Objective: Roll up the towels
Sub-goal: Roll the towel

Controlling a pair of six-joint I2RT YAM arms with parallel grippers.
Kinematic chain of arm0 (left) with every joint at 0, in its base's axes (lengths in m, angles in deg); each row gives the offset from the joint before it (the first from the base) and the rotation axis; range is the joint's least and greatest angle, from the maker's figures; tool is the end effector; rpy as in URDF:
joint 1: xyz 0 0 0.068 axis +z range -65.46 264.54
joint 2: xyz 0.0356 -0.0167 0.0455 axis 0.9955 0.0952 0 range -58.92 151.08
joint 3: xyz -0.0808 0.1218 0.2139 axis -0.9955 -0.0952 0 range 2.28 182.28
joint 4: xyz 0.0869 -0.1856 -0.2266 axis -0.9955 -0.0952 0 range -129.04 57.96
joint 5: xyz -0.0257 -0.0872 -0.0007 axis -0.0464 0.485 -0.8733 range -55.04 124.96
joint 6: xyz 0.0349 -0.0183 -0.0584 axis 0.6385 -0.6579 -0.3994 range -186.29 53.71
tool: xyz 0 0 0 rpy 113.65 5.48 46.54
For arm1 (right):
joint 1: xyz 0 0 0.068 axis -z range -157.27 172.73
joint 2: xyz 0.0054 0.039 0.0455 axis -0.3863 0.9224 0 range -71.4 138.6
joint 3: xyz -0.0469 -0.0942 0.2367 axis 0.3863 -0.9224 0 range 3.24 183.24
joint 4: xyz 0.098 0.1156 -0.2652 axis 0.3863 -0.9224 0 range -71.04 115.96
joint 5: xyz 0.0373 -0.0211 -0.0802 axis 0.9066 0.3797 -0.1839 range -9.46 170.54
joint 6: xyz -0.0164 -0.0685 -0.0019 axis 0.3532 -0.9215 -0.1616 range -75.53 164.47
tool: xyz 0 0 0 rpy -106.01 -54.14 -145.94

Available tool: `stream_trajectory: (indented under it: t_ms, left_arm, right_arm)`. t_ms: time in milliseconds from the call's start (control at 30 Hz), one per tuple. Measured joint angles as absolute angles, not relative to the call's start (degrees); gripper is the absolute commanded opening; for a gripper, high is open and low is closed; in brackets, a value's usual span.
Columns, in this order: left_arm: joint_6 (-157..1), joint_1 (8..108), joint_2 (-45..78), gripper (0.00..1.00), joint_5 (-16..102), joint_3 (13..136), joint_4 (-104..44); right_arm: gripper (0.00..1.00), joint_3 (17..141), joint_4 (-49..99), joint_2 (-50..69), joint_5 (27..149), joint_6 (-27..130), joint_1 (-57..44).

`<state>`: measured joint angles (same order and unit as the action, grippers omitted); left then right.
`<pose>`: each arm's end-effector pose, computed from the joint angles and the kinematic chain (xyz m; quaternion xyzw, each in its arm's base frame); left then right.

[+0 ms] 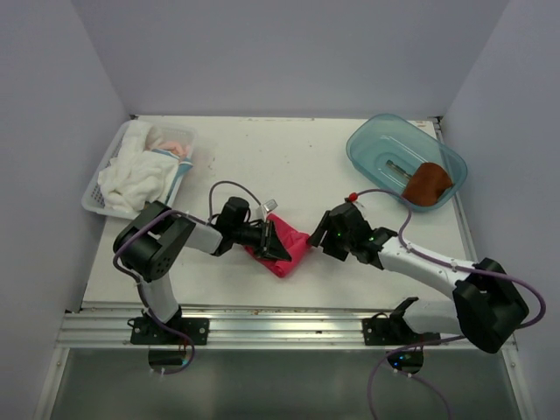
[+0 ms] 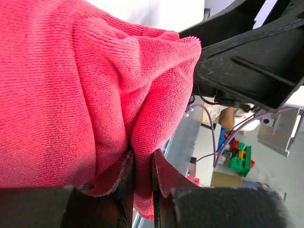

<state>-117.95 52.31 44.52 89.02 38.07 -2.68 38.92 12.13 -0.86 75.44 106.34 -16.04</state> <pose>0.2534 -0.2150 0.0428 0.0601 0.8236 -0.5638 0.0156 0.2348 0.1821 0.1329 0.2026 0.9127 0.2447 0.2570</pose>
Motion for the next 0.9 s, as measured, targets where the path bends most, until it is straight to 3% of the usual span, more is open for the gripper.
stream_trajectory:
  t_ms: [300,633,767,900]
  left_arm:
    - [-120.0,54.3,45.3,0.05,90.7,37.0,-1.2]
    - [-120.7,55.4,45.4,0.05,90.6,36.9,-1.2]
    - [-120.6,55.4,45.3,0.06,89.6,37.2,-1.6]
    - [-120.6,55.4,45.3,0.05,88.9,37.3,-1.6]
  right_arm:
    - [0.67,39.9,18.4,5.0,76.5,106.7,-17.6]
    - [0.70,38.5,22.3,1.7,76.9,108.0,-18.4]
    - [0.69,39.4,19.0,-2.7,75.1,107.3,-18.5]
    - [0.68,48.5,9.9,3.4,74.3,104.6,-18.7]
